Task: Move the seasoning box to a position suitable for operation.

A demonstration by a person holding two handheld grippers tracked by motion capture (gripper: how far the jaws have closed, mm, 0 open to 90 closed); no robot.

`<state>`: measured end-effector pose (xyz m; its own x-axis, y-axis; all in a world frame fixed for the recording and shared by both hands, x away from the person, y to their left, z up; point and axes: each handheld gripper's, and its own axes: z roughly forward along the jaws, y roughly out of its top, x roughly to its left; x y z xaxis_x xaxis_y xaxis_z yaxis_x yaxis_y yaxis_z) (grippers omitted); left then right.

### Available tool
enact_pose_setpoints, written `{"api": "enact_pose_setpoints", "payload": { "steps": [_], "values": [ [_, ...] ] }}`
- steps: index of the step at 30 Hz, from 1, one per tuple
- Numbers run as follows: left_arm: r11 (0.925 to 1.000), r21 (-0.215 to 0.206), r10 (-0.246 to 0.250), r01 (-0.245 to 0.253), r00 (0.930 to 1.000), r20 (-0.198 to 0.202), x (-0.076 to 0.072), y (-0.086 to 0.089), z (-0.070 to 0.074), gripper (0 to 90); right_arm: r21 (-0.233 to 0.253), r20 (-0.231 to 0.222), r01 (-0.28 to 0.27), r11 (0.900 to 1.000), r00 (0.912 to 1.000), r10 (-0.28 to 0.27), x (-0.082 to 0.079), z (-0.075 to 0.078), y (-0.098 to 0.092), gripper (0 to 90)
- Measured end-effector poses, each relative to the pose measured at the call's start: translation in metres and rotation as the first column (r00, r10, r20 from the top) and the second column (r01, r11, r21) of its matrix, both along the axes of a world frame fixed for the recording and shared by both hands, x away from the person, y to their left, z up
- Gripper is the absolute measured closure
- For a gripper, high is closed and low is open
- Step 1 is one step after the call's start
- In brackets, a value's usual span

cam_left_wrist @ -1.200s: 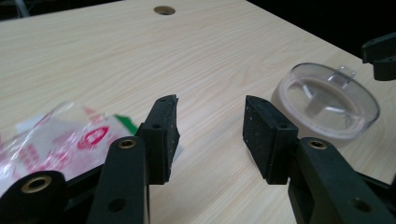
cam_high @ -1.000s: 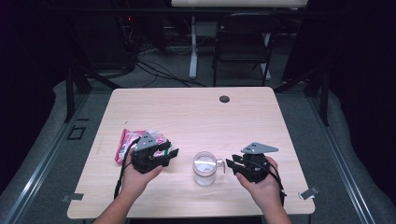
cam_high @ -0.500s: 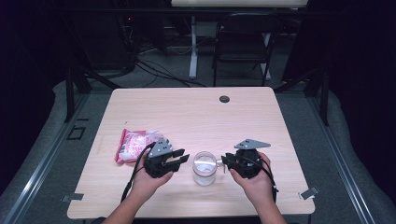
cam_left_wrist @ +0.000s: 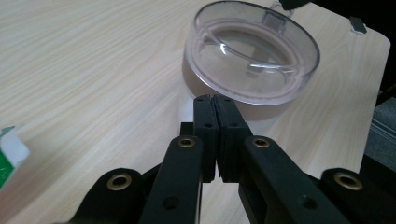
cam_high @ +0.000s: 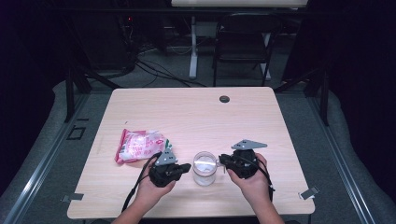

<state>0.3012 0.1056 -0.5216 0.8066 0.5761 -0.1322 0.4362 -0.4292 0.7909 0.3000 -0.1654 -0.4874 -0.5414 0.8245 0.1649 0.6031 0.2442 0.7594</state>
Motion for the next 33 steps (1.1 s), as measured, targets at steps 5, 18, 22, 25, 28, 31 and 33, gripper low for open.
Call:
{"api": "enact_pose_setpoints", "payload": {
  "steps": [5, 18, 22, 25, 28, 31, 33],
  "values": [
    [0.9996, 0.026, -0.011, 0.01, 0.9999, 0.005, -0.002, -0.004, -0.002, 89.8, 0.008, 0.004, 0.004, 1.0, 1.0, -0.004, 0.002, -0.001, 0.0, 82.7],
    [0.9985, 0.004, -0.054, 0.054, 0.9982, -0.028, -0.008, -0.01, -0.004, 89.7, 0.023, -0.01, -0.001, 1.0, 1.0, 0.001, 0.009, -0.001, -0.001, 84.9],
    [0.998, 0.011, -0.062, 0.062, 0.9978, -0.025, -0.01, -0.012, -0.004, 88.9, -0.006, 0.009, 0.015, 1.0, 0.9999, -0.014, 0.006, 0.0, 0.001, 82.3],
    [0.998, 0.01, -0.062, 0.062, 0.9978, -0.025, -0.01, -0.012, -0.003, 88.8, -0.012, 0.013, 0.029, 1.0, 0.9995, -0.029, 0.003, 0.0, 0.0, 80.1],
    [0.9979, 0.01, -0.064, 0.064, 0.9977, -0.022, -0.011, -0.012, -0.003, 88.8, 0.006, 0.002, 0.038, 0.999, 0.9993, -0.038, 0.0, 0.0, -0.003, 78.1],
    [0.9979, 0.017, -0.062, 0.062, 0.9979, -0.017, -0.011, -0.012, -0.003, 88.6, 0.019, -0.004, 0.041, 0.999, 0.9992, -0.041, -0.003, -0.001, -0.004, 77.2],
    [0.9985, 0.017, -0.052, 0.052, 0.9986, -0.011, -0.011, -0.012, -0.002, 88.3, 0.021, -0.004, 0.038, 0.999, 0.9993, -0.038, -0.003, -0.001, -0.005, 77.5]
  ]
}}
